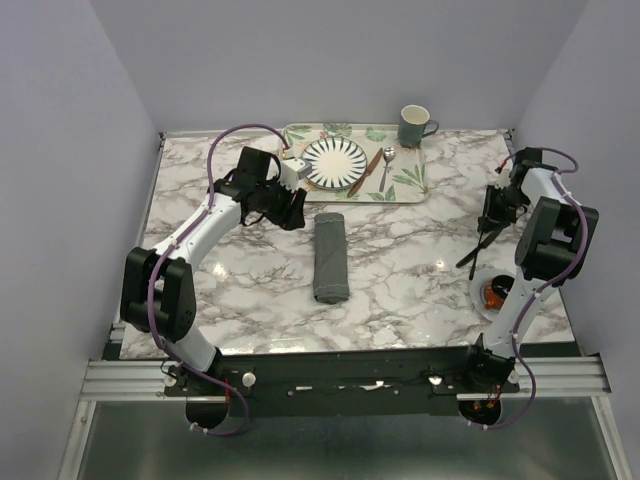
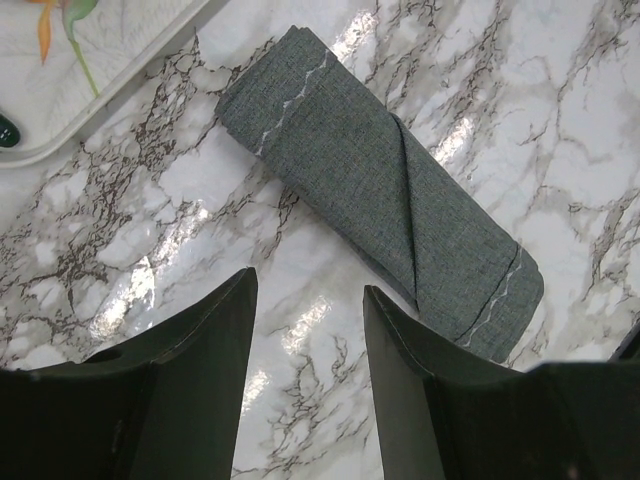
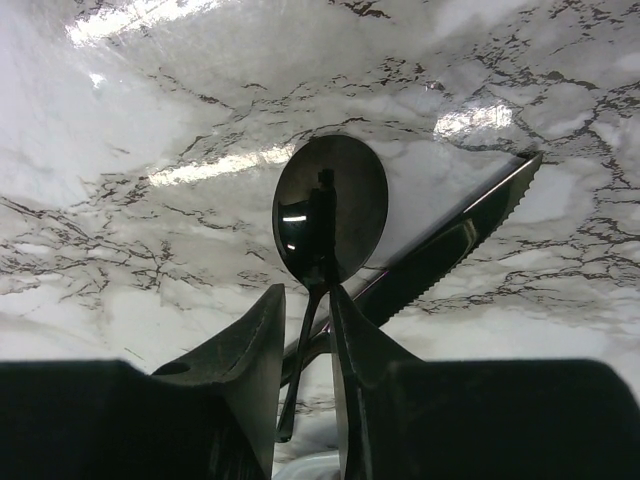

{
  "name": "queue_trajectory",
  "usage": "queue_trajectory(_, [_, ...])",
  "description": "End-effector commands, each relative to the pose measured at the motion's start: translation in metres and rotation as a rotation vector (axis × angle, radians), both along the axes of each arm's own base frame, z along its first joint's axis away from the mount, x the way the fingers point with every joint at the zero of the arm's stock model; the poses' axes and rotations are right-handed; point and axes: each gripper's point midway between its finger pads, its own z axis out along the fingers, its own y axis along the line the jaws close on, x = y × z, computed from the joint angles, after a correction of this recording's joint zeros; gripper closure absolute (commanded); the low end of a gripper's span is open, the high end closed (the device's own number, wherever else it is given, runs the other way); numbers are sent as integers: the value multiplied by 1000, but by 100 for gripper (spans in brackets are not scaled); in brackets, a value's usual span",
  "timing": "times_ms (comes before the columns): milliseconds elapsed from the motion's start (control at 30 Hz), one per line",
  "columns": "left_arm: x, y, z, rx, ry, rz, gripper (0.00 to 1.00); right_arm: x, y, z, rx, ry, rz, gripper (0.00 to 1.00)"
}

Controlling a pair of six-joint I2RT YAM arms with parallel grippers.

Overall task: Fold the napkin into a case and place the utensils inside
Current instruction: Pick up the spoon from the corner of the board.

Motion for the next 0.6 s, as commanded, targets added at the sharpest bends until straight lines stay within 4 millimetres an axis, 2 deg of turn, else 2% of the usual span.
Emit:
queue_trajectory(0, [5,4,4,16,-8,4,42,-1,7,-15,39,25,-9,69])
queue_trajectory(33, [5,5,3,20,-8,1,42,-1,8,-16,45,27,-12,73])
queue_trajectory(133, [6,6,4,22,-8,1,42,-2,9,-16,46,27,-13,73])
queue_trajectory(333, [10,6,8,22,-13,-5,42,-3,4,-17,5,42,-24,64])
queue_trajectory(567, [11,6,7,24,-10,-5,42,-14,14,-15,19,52,-34,63])
